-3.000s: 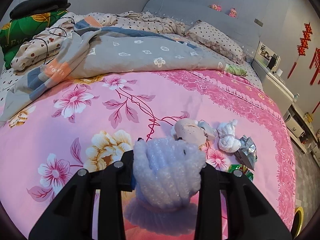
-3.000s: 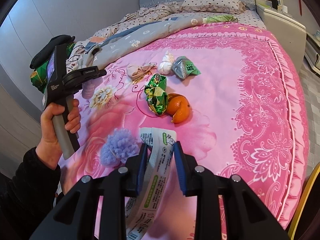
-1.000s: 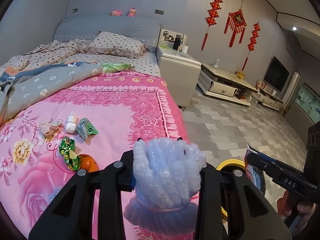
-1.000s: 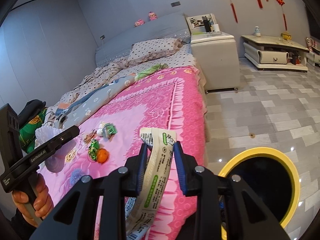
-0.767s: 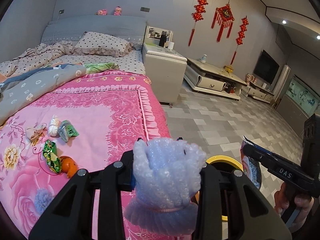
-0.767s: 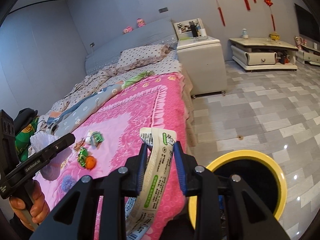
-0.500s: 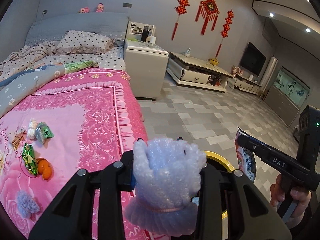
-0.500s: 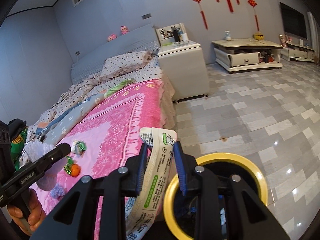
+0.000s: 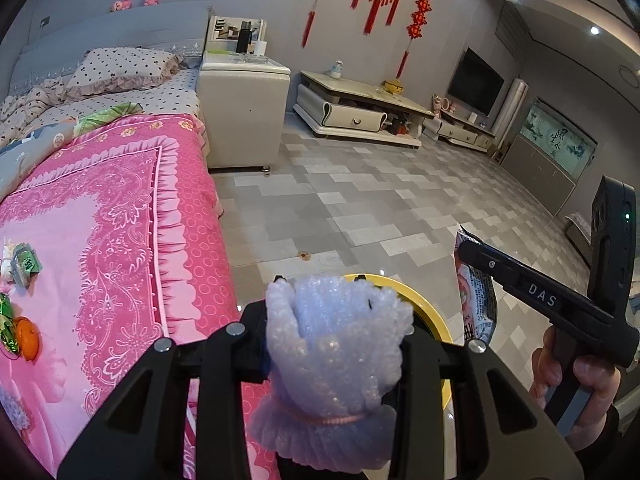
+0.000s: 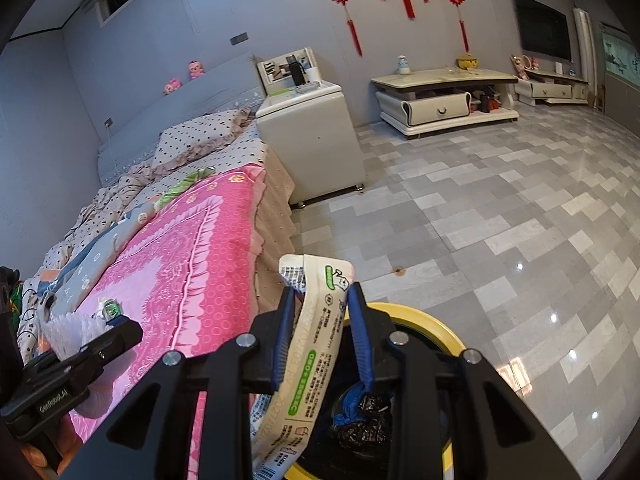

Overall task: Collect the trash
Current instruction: 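Carry the bubble-wrap bundle and paper strip over the yellow-rimmed bin, then open both tools to drop the bundle and strip into the bin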

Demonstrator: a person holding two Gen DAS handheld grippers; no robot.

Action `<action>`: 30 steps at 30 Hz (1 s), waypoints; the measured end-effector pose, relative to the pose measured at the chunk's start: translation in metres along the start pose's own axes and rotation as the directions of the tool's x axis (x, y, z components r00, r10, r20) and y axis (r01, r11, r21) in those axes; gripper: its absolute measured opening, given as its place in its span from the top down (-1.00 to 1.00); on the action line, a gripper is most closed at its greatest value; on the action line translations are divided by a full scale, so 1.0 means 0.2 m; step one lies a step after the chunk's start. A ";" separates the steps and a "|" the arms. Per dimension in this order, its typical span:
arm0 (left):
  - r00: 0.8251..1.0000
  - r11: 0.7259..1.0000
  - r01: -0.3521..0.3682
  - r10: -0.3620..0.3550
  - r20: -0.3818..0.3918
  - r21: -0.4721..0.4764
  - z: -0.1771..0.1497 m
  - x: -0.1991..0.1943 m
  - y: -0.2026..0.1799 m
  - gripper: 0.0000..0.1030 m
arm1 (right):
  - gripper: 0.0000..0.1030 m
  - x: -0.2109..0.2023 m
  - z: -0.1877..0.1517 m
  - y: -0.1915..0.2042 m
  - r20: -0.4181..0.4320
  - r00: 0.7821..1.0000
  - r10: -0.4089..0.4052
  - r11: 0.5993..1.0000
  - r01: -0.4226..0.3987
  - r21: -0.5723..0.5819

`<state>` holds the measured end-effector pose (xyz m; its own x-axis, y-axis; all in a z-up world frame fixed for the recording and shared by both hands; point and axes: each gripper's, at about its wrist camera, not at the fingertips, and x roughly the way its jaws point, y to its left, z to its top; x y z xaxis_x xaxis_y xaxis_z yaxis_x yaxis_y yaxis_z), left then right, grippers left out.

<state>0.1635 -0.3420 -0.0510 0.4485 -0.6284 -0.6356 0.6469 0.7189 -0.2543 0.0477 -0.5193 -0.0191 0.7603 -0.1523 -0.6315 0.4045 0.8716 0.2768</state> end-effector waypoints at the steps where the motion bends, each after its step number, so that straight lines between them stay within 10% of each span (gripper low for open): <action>1: 1.000 1.000 0.006 -0.006 -0.007 0.004 0.00 0.02 -0.02 0.37 | 0.50 0.02 0.00 -0.02 -0.005 1.000 -0.004 1.000 0.004 0.007; 30: 0.990 0.997 0.077 -0.074 -0.117 0.026 -0.15 0.32 -0.16 -0.05 | 0.34 0.13 -0.07 -0.26 -0.033 0.992 -0.125 0.990 0.127 0.060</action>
<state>0.1525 -0.3967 -0.1046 0.3246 -0.6407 -0.6958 0.6956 0.6602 -0.2834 0.0393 -0.5630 -0.0600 0.6865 -0.2442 -0.6849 0.5273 0.8157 0.2377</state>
